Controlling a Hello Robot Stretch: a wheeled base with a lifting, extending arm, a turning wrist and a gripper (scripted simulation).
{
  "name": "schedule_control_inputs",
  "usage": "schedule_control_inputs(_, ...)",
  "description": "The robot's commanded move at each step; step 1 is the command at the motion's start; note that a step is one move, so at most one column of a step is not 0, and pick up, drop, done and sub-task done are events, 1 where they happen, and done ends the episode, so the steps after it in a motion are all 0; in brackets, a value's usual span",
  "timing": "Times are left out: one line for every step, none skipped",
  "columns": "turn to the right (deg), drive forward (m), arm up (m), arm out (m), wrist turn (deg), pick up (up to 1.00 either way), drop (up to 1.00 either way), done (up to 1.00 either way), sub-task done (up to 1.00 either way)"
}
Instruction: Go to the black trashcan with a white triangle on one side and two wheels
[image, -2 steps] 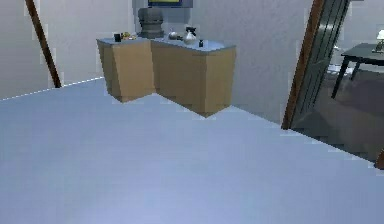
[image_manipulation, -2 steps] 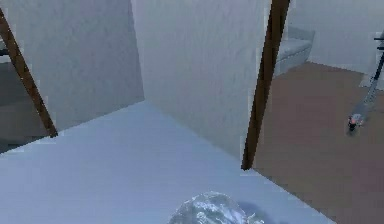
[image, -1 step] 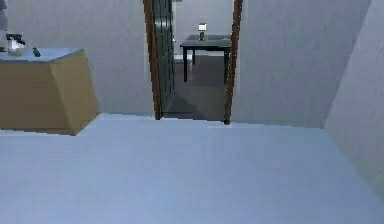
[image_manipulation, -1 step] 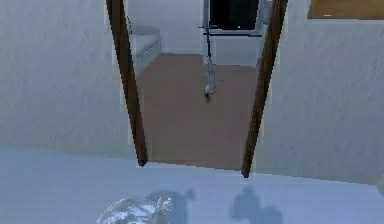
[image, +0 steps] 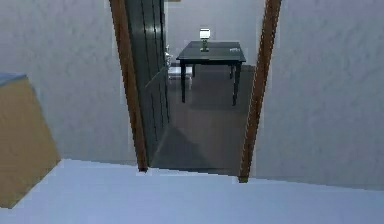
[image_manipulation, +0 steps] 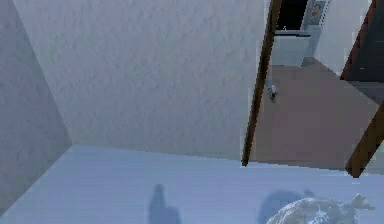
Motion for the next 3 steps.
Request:
schedule_control_inputs(3.0, 0.00, 0.00, 0.00, 0.0, 0.00, 0.00, 0.00, 0.00)
schedule_control_inputs(0.0, 1.00, 0.00, 0.00, 0.0, 0.00, 0.00, 0.00, 0.00)
schedule_control_inputs(3.0, 0.00, 0.00, 0.00, 0.0, 0.00, 0.00, 0.00, 0.00)
